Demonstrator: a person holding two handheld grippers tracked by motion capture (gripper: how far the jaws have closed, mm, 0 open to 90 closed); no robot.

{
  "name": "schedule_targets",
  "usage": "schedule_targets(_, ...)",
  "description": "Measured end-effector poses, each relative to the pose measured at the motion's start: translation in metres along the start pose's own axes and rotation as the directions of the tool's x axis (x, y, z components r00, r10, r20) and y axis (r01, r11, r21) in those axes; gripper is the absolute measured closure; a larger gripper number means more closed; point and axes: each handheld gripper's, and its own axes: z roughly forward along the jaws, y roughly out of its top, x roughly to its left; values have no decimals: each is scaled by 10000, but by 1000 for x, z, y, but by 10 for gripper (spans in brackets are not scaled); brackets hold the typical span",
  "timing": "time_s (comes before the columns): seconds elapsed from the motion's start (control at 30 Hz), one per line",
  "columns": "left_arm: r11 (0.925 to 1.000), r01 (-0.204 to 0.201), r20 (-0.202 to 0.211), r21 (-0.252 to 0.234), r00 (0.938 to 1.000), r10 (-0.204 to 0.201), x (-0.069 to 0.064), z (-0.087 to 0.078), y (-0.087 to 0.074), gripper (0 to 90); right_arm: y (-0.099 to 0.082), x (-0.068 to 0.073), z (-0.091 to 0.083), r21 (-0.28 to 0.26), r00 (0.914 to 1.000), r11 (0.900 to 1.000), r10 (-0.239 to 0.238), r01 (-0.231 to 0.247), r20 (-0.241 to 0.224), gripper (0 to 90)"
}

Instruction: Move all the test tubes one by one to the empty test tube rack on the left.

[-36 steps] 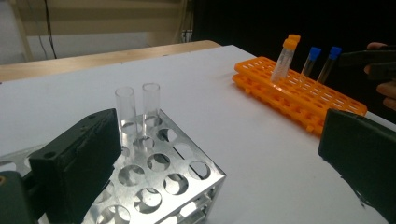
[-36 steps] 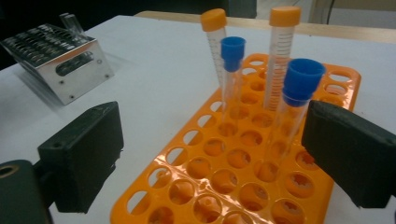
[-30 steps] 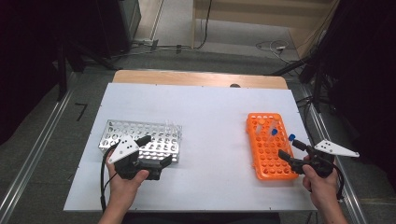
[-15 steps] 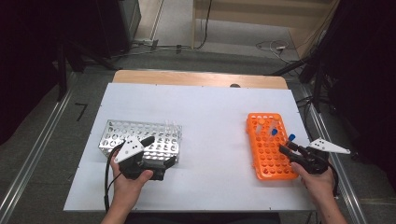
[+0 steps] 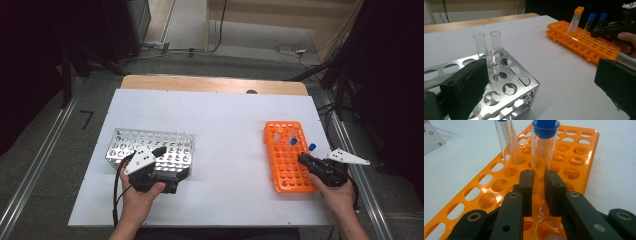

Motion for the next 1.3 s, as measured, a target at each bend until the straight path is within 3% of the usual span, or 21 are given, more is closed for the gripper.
schedule_targets(0.2, 10000, -48, -12, 15, 10000, 48, -1, 1, 0, 0, 2, -3, -6, -269, 9997, 9994, 209, -214, -159, 749)
schedule_targets(0.43, 10000, -84, -14, 37, 10000, 84, -1, 1, 0, 0, 12, 4, -20, -917, 9994, 9958, 85, -55, 332, 749)
schedule_targets(0.6, 9999, -125, -14, 29, 9999, 125, -2, 1, 0, 0, 16, 6, -28, -1278, 9982, 9916, 287, -217, 528, 750)
schedule_targets(0.83, 9997, -235, -2, 71, 9997, 235, -5, 2, 0, 0, 19, 16, -30, -1282, 9998, 9917, 142, -127, 104, 750)
schedule_targets(1.3, 9995, -320, 72, 67, 9995, 320, -8, 4, 1, 0, 25, 50, -22, -1082, 9965, 9936, -394, 313, -735, 750)
